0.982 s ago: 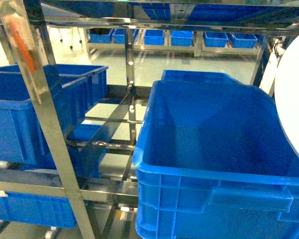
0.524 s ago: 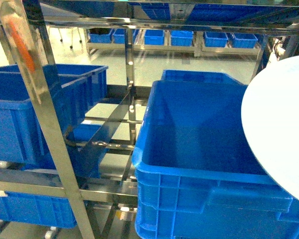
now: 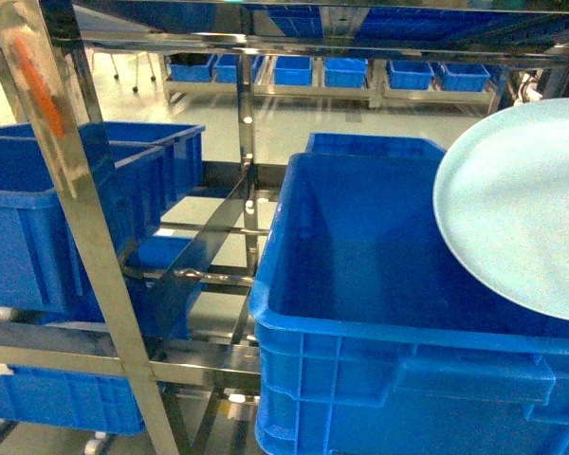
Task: Place blue tray on left shelf second layer neatly
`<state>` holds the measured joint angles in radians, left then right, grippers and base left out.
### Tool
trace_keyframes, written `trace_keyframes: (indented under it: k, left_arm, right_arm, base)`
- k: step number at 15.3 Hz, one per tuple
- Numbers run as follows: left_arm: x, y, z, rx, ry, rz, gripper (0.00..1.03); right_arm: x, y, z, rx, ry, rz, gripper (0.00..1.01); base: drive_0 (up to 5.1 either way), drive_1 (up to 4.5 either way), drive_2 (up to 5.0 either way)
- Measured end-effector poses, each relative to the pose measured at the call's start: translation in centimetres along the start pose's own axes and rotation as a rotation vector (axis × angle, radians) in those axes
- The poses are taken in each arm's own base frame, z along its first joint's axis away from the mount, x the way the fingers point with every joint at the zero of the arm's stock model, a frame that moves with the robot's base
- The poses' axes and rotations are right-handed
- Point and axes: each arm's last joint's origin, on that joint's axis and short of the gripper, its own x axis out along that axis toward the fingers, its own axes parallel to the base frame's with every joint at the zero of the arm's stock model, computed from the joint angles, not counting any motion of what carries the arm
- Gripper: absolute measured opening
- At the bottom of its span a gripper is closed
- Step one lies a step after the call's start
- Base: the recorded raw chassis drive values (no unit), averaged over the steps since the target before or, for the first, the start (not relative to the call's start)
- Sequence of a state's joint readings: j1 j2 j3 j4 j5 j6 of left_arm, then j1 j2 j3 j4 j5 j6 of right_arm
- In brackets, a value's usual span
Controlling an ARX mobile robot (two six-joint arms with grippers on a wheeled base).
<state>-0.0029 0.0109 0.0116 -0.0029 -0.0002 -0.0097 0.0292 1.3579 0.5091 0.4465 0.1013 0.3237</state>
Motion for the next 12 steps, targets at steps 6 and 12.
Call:
trace_keyframes:
  k: [6, 12]
  left_arm:
    - [0.0, 0.0, 0.0, 0.000, 0.000, 0.000, 0.98]
    - [0.0, 0.0, 0.0, 0.000, 0.000, 0.000, 0.98]
  right_arm:
    - [4.8, 4.8, -1.7, -0.007, 0.062, 0.061, 0.07]
    - [-9.3, -0.5, -0.6, -0.029, 0.147, 0.180, 0.84]
  base:
    - [0.0, 0.00, 0.0]
    - [0.0, 0.00, 0.0]
